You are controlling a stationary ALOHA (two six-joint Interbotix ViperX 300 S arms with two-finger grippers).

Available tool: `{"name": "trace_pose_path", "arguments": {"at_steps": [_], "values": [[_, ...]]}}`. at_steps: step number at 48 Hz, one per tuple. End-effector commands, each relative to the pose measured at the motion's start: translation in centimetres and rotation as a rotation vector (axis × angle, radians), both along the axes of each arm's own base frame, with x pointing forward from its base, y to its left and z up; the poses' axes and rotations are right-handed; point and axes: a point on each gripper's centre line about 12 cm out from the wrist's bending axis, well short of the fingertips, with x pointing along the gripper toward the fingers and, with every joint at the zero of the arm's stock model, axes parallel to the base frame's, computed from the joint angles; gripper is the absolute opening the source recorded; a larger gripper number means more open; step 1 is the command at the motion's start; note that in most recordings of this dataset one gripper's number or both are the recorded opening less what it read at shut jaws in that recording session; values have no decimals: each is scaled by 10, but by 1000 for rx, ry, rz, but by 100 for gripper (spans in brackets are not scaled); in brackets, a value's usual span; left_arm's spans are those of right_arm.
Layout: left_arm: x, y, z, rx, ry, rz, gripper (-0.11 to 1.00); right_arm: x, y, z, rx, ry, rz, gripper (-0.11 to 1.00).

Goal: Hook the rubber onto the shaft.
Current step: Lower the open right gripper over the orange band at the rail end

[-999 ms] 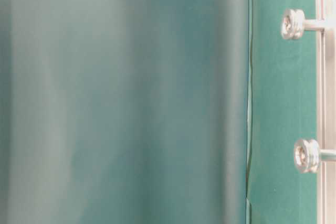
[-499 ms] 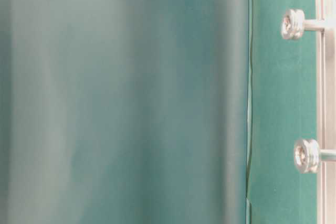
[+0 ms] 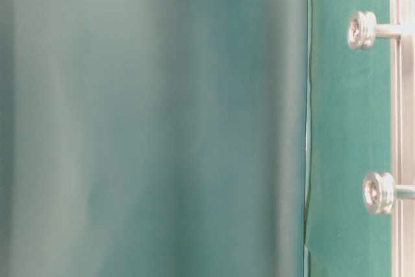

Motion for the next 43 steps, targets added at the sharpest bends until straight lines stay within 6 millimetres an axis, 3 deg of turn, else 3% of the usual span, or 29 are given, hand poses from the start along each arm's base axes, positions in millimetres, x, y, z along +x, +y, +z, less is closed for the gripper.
{"name": "trace_pose_path", "arguments": {"at_steps": [1, 23, 43], "values": [[3, 0, 12, 3, -29, 2, 2, 10, 1, 10, 4, -34, 0, 95], [3, 0, 12, 2, -29, 1, 2, 33, 1, 7, 4, -51, 0, 95], [3, 0, 12, 2, -29, 1, 2, 33, 1, 7, 4, -49, -1, 95]]}}
